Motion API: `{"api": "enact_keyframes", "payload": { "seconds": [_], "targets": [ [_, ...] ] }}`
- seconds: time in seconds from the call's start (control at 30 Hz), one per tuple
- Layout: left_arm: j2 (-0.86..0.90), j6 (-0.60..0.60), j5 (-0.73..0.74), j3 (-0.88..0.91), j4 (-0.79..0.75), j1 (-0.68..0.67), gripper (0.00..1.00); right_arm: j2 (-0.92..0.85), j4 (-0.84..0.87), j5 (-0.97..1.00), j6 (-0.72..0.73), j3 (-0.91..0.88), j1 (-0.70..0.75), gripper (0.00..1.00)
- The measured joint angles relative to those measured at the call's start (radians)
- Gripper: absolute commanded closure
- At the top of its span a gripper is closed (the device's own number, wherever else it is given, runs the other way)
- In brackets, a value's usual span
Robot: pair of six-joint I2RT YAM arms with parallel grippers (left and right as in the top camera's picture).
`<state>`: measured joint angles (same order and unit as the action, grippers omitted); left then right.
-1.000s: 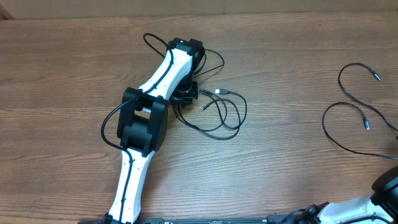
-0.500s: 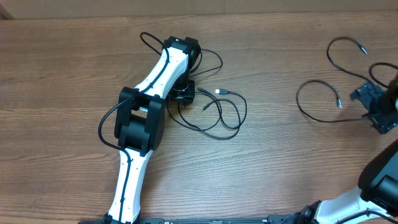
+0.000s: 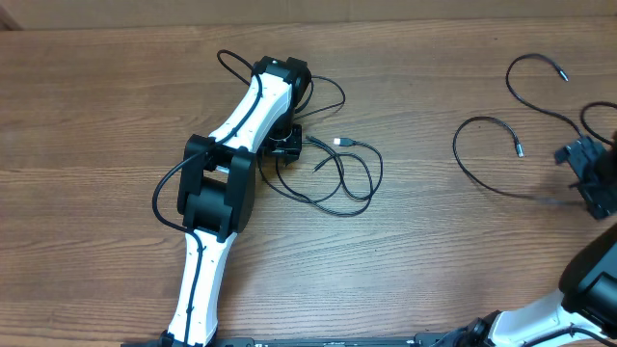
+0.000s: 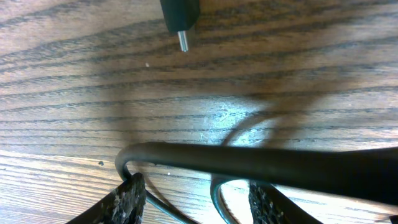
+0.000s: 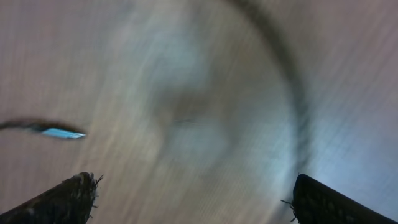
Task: Untangle cables
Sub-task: 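Release the cable and bring the right gripper back toward center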
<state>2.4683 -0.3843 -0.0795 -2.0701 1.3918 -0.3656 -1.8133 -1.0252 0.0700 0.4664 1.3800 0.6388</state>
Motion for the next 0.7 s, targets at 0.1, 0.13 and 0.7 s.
{"api": "enact_keyframes", "payload": {
  "seconds": [0.1,0.13,0.7],
  "targets": [
    [0.000,0.001,0.000,0.000,0.000,0.000,0.46,0.000,-0.027,0.019,0.016,0.014,0.058,0.00],
    [0.000,0.002,0.000,0.000,0.000,0.000,0.46,0.000,-0.030,0.016,0.020,0.026,0.075,0.00],
    [0.000,0.003,0.018,0.000,-0.006,0.000,0.53,0.000,-0.080,-0.270,-0.056,-0.037,-0.159,0.00]
  ]
}}
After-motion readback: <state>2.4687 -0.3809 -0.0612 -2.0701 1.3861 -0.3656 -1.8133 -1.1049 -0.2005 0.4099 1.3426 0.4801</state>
